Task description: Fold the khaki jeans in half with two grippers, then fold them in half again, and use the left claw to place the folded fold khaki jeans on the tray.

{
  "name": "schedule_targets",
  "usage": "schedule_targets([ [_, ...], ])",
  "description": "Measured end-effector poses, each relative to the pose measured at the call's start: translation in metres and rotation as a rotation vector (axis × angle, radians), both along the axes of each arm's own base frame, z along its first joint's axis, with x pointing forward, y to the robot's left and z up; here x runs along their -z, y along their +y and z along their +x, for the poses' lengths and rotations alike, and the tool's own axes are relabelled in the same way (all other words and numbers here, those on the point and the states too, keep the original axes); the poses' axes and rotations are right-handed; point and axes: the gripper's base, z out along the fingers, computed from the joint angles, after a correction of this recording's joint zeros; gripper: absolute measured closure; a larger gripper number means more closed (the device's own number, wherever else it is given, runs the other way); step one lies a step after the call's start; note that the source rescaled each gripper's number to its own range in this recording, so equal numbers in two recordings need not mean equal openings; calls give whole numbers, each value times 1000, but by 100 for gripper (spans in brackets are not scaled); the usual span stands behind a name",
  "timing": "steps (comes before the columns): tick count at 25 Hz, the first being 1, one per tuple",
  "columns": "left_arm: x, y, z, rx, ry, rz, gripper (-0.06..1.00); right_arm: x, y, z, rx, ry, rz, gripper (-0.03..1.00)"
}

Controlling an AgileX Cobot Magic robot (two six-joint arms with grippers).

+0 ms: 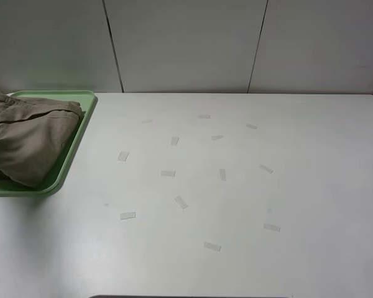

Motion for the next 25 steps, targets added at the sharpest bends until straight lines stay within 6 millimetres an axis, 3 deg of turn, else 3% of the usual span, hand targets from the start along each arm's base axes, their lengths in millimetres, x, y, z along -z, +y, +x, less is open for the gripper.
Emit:
schedule_targets([
  [5, -55, -8, -17, -25, -110, 29, 19, 0, 0, 0, 0, 1, 0, -2],
  [7, -68, -11, -21, -32, -151, 26, 19, 0, 0, 0, 0, 1, 0, -2],
  [14, -66, -27, -24, -2, -132, 1, 19, 0, 0, 0, 0, 1, 0, -2],
  [17, -79, -35, -27, 13, -166, 9, 19, 0, 0, 0, 0, 1, 0, -2],
  [20, -107, -39, -41, 25, -244, 54, 19, 0, 0, 0, 0, 1, 0, -2],
  [25, -158, -55, -88, 31, -404, 136, 16, 0, 0, 0, 0, 1, 0, -2],
])
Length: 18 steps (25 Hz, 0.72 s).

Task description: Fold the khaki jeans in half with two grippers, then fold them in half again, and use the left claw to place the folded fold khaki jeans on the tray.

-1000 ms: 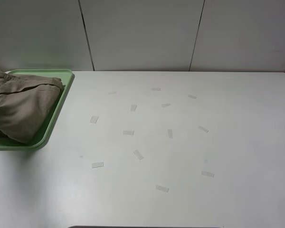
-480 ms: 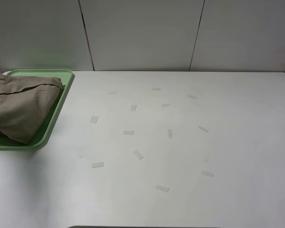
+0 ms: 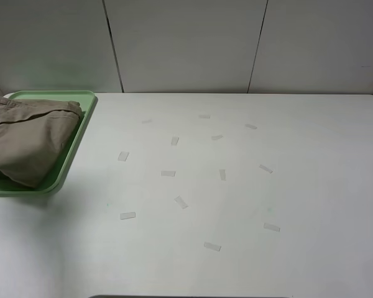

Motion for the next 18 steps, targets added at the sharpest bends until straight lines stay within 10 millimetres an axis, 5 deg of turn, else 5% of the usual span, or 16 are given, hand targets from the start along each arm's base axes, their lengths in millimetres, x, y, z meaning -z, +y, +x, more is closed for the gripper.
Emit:
schedule_targets([
  [7, -39, -40, -72, 154, -232, 10, 16, 0, 0, 0, 0, -1, 0, -2],
  [13, -31, -72, -123, 317, -344, 18, 16, 0, 0, 0, 0, -1, 0, -2],
  [18, -18, -83, -169, 262, -300, 24, 16, 0, 0, 0, 0, -1, 0, -2],
])
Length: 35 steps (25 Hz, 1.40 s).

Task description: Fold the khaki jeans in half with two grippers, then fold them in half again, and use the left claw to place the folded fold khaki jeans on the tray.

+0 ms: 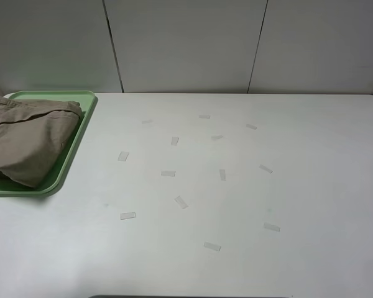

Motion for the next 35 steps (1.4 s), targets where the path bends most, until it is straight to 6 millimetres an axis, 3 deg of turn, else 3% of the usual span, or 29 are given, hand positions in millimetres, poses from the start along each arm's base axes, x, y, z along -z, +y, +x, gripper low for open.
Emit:
schedule_targets([
  [10, 17, -12, -81, -96, 31, -96, 16, 0, 0, 0, 0, 0, 0, -2],
  [17, 38, -20, -121, -115, -3, -165, 16, 0, 0, 0, 0, 0, 0, -2],
  [28, 63, -17, -113, -11, 76, -198, 16, 0, 0, 0, 0, 0, 0, -2],
  [35, 89, -7, -99, 104, 182, -170, 16, 0, 0, 0, 0, 0, 0, -2],
])
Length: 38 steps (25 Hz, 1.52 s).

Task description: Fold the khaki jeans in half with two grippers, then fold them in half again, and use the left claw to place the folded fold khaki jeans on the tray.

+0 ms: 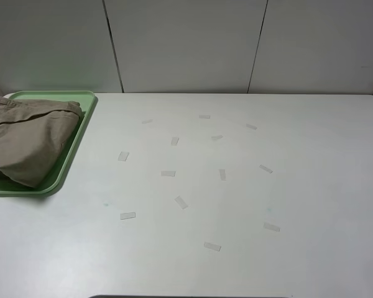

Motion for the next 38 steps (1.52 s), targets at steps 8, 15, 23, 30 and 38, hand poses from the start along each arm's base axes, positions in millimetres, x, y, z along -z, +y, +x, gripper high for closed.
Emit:
schedule_targets([
  [8, 9, 6, 12, 20, -26, -19, 16, 0, 0, 0, 0, 0, 0, -2],
  [15, 9, 7, 12, 13, -27, -18, 16, 0, 0, 0, 0, 0, 0, -2],
  [23, 9, 8, 13, 98, -27, -20, 16, 0, 0, 0, 0, 1, 0, -2],
  [30, 9, 8, 13, 141, -26, -20, 16, 0, 0, 0, 0, 1, 0, -2],
  [38, 9, 8, 13, 141, -26, -20, 16, 0, 0, 0, 0, 1, 0, -2],
])
